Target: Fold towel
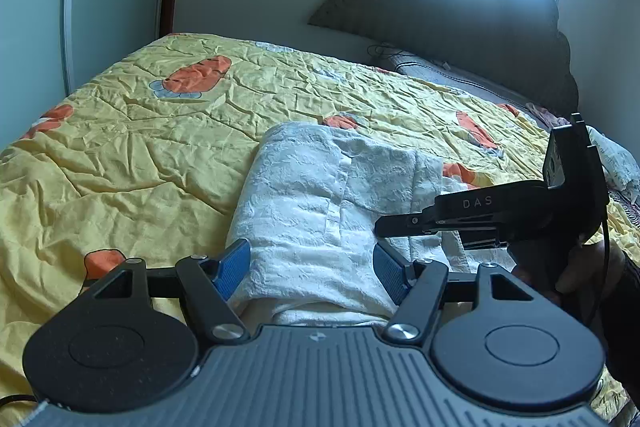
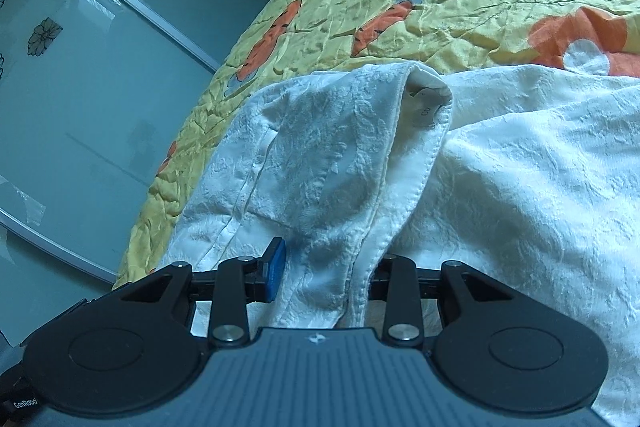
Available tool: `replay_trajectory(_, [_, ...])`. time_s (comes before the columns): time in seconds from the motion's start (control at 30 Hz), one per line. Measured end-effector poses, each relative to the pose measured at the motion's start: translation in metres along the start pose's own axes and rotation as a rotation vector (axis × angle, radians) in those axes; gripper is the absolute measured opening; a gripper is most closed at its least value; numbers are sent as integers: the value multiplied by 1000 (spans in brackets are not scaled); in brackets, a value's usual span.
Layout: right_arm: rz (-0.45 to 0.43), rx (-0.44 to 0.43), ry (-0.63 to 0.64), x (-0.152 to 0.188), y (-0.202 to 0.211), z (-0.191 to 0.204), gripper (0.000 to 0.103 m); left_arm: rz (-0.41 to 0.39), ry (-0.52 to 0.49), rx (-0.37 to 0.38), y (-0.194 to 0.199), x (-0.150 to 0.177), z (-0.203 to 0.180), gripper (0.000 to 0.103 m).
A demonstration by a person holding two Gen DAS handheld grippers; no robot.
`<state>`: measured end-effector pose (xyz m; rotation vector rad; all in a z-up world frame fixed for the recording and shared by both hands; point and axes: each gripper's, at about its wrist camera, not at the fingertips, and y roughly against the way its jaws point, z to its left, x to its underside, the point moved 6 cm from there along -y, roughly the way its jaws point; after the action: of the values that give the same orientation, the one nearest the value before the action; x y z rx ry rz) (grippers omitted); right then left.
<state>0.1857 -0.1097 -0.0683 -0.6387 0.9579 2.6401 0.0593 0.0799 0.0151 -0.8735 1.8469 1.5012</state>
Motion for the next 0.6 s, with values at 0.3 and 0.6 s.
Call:
replay_trajectory(0.3, [-36,-13,-12,1,1,-1,34,-5,29,-26,-1,1,10,72])
replay_trajectory(0.6, [10,39,72,-14,-1,14,29,3,101,-79,1,9,35,74])
